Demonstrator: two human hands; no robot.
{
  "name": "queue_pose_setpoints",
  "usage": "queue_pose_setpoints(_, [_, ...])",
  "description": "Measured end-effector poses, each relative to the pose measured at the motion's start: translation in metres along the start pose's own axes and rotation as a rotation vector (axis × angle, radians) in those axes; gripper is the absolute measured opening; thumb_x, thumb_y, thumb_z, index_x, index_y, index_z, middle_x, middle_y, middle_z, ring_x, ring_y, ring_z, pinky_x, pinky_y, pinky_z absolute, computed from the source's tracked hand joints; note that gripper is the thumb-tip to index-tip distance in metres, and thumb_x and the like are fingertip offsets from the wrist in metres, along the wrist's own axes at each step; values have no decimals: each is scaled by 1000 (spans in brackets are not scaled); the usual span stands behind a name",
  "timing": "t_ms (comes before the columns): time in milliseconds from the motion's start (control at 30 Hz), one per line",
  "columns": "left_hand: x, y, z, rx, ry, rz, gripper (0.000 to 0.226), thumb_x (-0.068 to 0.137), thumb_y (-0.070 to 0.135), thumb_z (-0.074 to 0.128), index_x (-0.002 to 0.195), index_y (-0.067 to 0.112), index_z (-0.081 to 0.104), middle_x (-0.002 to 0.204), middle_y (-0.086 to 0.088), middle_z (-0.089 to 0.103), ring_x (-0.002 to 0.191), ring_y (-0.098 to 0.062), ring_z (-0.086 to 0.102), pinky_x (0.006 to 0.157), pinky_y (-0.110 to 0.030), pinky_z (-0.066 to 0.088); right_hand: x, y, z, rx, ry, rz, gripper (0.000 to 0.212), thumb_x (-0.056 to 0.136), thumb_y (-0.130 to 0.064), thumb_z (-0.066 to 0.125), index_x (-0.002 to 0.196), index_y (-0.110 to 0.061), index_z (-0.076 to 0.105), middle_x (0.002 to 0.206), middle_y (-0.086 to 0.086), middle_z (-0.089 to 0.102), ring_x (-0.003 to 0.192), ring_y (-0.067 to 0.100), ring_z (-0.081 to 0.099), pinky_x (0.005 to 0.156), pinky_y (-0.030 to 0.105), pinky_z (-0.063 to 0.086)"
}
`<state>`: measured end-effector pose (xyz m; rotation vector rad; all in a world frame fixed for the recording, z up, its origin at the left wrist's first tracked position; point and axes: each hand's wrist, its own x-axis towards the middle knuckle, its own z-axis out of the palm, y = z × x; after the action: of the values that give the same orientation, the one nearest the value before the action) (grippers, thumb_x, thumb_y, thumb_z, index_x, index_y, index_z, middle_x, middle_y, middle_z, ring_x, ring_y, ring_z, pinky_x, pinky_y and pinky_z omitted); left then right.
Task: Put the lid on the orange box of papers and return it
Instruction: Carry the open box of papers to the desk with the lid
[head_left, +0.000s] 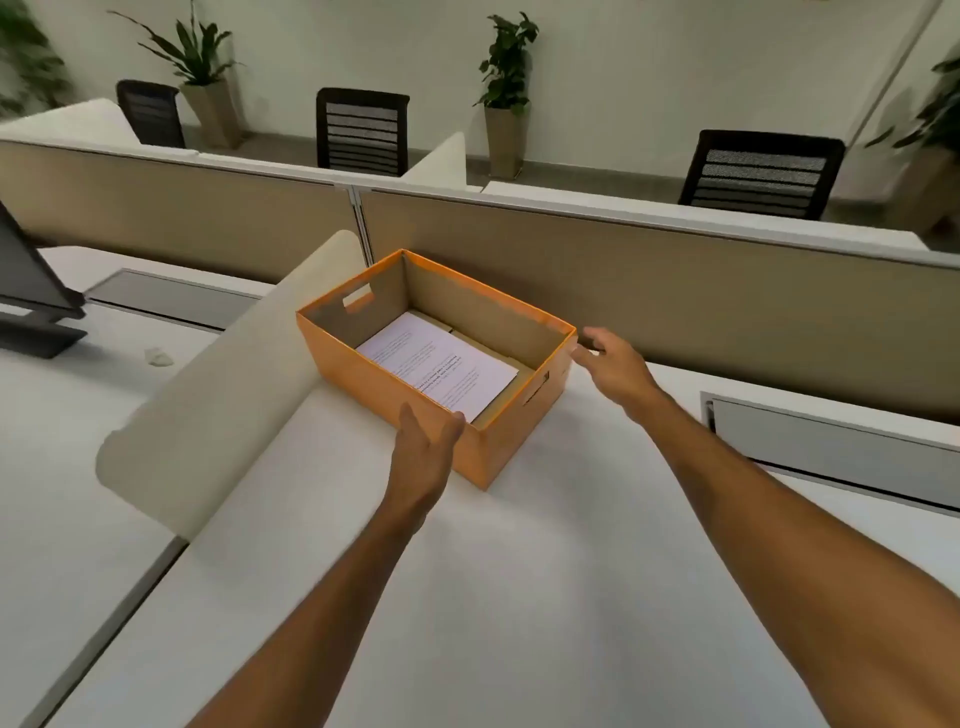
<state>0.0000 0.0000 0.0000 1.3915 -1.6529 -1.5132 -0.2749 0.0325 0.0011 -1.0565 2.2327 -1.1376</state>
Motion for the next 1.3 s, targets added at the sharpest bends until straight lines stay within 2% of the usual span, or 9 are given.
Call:
queue_pose_setpoints(133, [22, -11, 6, -123, -18, -52, 86, 92, 53, 56, 158, 24, 7, 163, 2, 26, 145, -30, 33, 110, -56, 40, 22, 4, 8, 156, -52, 132, 57, 100, -36, 52, 150, -13, 39, 152, 8, 46, 138, 25, 43, 108, 38, 39])
queue_pose_setpoints(300, [35, -14, 17, -169, -7, 40, 57, 93, 51, 56, 142, 36, 30, 133, 20, 46, 124, -18, 48, 104, -56, 47, 43, 5, 22, 231, -131, 182, 62, 103, -40, 44, 157, -17, 22, 159, 3, 33, 146, 24, 32, 113, 41, 34])
queue_pose_setpoints(400, [42, -17, 19, -182, 34, 28, 62, 94, 45, 58, 146, 33, 27, 134, 16, 51, 117, -18, 52, 95, -50, 53, 51, 6, 28, 240, -99, 204, 39, 104, -36, 43, 140, -22, 43, 124, -4, 56, 123, 22, 50, 88, 34, 44])
queue_pose_setpoints(500, [45, -21, 18, -185, 93, 1, 58, 95, 34, 60, 145, 29, 32, 134, 7, 58, 109, -20, 58, 79, -43, 58, 53, 9, 29, 262, -56, 202, 16, 104, -31, 45, 117, -25, 51, 100, -6, 56, 91, 10, 54, 68, 28, 46])
queue_pose_setpoints(667, [46, -27, 3, -168, 133, -6, 41, 91, 20, 58, 127, 36, 49, 122, 2, 67, 109, -23, 63, 75, -49, 63, 41, 13, 26, 317, -96, 239, 23, 104, -37, 43, 119, -21, 51, 103, 2, 57, 100, 20, 55, 84, 48, 45])
queue_pose_setpoints(833, [38, -27, -12, -196, 62, -42, 45, 92, 13, 56, 131, 36, 52, 121, -1, 70, 115, -27, 63, 72, -48, 63, 23, 19, 18, 400, -119, 304, 17, 102, -28, 49, 113, -16, 54, 88, 9, 51, 90, 24, 52, 77, 47, 52])
queue_pose_setpoints(933, [29, -28, -20, -222, 22, -48, 46, 92, 9, 56, 128, 38, 53, 112, 0, 74, 108, -24, 67, 61, -37, 60, 7, 21, 9, 418, -147, 331, 18, 100, -25, 50, 112, -16, 60, 97, 10, 57, 100, 26, 57, 80, 51, 53])
queue_pose_setpoints(1167, [1, -31, -36, -198, -100, -36, 64, 93, 14, 63, 149, 33, 40, 117, -1, 74, 111, -26, 67, 60, -34, 61, -44, 30, -23, 464, -231, 340, 26, 95, -33, 55, 115, -23, 70, 114, 9, 65, 111, 28, 58, 74, 50, 55])
queue_pose_setpoints(1300, [-21, -26, -44, -167, -180, -4, 70, 89, 21, 70, 151, 30, 39, 126, -2, 70, 116, -26, 65, 74, -44, 63, -82, 37, -44, 514, -269, 340, 31, 92, -43, 59, 117, -26, 66, 123, 9, 66, 113, 31, 60, 78, 53, 57])
